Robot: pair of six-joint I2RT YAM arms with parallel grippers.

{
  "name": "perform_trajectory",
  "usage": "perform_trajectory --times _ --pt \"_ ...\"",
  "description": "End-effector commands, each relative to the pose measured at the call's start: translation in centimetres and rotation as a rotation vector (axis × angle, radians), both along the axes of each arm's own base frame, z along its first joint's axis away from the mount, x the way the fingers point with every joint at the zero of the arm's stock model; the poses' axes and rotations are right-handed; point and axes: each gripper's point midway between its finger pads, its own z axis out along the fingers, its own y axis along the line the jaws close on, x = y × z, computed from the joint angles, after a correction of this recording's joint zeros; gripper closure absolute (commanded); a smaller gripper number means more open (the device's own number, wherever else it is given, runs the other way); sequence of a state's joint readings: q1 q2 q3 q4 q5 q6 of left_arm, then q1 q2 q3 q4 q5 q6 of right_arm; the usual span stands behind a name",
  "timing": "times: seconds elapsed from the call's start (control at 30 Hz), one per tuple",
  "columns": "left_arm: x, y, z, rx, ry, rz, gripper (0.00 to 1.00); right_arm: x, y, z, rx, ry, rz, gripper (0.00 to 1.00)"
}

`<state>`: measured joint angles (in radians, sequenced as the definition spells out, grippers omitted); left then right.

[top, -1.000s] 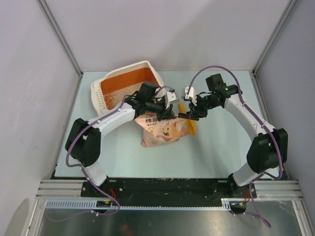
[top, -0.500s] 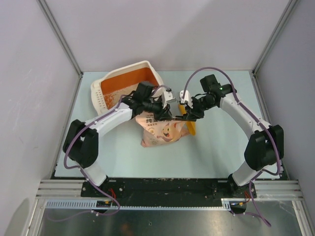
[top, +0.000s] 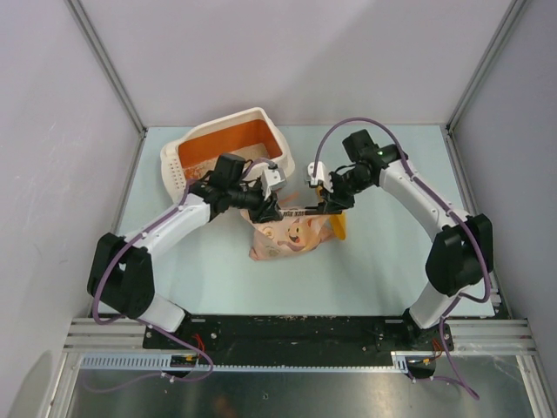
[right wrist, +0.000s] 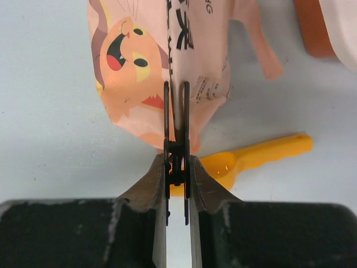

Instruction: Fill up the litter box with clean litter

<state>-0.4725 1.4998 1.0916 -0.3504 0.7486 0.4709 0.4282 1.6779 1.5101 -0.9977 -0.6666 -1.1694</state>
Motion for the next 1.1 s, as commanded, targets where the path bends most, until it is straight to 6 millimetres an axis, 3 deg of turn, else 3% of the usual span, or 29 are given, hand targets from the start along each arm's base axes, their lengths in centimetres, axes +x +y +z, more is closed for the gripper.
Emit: perform_trajectory --times 0.0,0.13,0.3,0.6,1.07 --pt "-1.1 0.3 0.1 0.001 -0.028 -0.054 0.64 -0.5 1.5 0.3 0.004 0.009 0.039 1.0" --pt "-0.9 0.6 -0.1 0.021 -0.05 -0.052 0.84 -0.2 2.8 0.5 0.017 0.004 0.053 1.0" --pt "-0.8 0.8 -0.1 0.024 -0.056 -0.047 0.97 -0.2 4.0 0.2 0.028 0.025 0.073 1.0" --pt "-0.2 1.1 1.0 -0.046 0.036 0.0 1.0 -0.9 5.8 -0.2 0.06 0.067 0.099 1.0" --pt "0.1 1.1 0.9 -0.075 0.073 0.003 0.99 -1.9 7.2 -1.0 0.085 0.107 0.118 1.0"
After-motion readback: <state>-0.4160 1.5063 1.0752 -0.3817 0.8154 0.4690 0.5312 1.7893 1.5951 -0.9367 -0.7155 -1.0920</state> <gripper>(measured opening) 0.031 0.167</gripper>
